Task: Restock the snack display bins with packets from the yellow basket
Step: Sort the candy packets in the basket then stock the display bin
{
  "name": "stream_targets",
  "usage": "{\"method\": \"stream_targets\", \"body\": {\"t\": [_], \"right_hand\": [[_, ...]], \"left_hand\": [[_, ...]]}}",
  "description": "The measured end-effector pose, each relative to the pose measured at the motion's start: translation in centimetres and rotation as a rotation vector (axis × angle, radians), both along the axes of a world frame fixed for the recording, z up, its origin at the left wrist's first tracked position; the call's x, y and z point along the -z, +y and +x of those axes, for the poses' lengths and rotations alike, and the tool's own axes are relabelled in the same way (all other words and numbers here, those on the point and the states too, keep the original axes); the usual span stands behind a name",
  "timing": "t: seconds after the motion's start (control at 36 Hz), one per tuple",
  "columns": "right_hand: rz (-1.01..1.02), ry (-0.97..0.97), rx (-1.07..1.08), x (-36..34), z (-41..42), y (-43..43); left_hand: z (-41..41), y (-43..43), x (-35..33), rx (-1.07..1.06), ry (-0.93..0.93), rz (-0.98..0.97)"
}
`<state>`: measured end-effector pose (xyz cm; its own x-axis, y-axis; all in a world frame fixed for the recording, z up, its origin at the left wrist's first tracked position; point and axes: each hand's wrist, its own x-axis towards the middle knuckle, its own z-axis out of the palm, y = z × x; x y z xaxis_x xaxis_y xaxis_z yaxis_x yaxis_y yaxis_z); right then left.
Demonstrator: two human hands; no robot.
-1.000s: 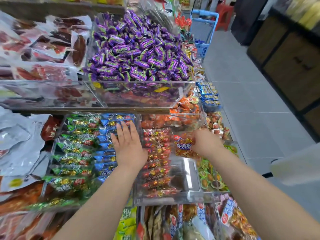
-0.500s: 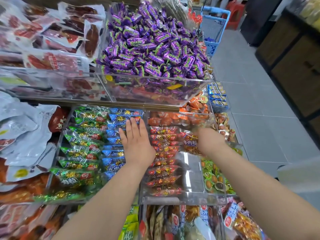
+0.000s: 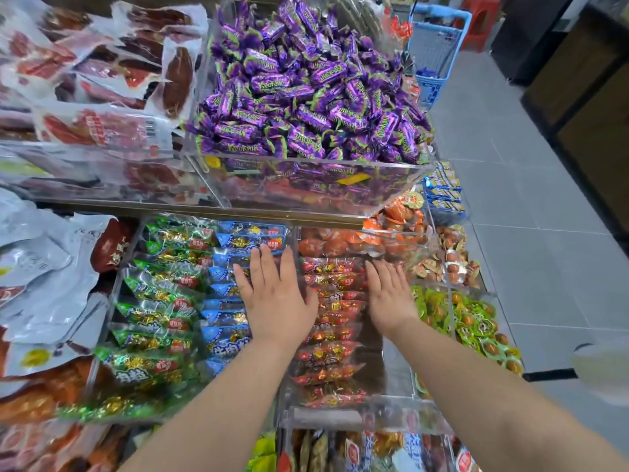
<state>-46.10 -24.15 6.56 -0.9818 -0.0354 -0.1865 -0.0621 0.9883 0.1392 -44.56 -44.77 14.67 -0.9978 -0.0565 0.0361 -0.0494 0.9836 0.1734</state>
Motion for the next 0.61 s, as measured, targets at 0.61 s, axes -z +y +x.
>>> {"method": "stream_targets", "body": {"t": [0.61], "right_hand": [[-0.206, 0.081, 0.277, -0.3, -1.6, -0.4]], "left_hand": [[0.0, 0.1, 0.0, -0.024, 0.018, -0.011]]}}
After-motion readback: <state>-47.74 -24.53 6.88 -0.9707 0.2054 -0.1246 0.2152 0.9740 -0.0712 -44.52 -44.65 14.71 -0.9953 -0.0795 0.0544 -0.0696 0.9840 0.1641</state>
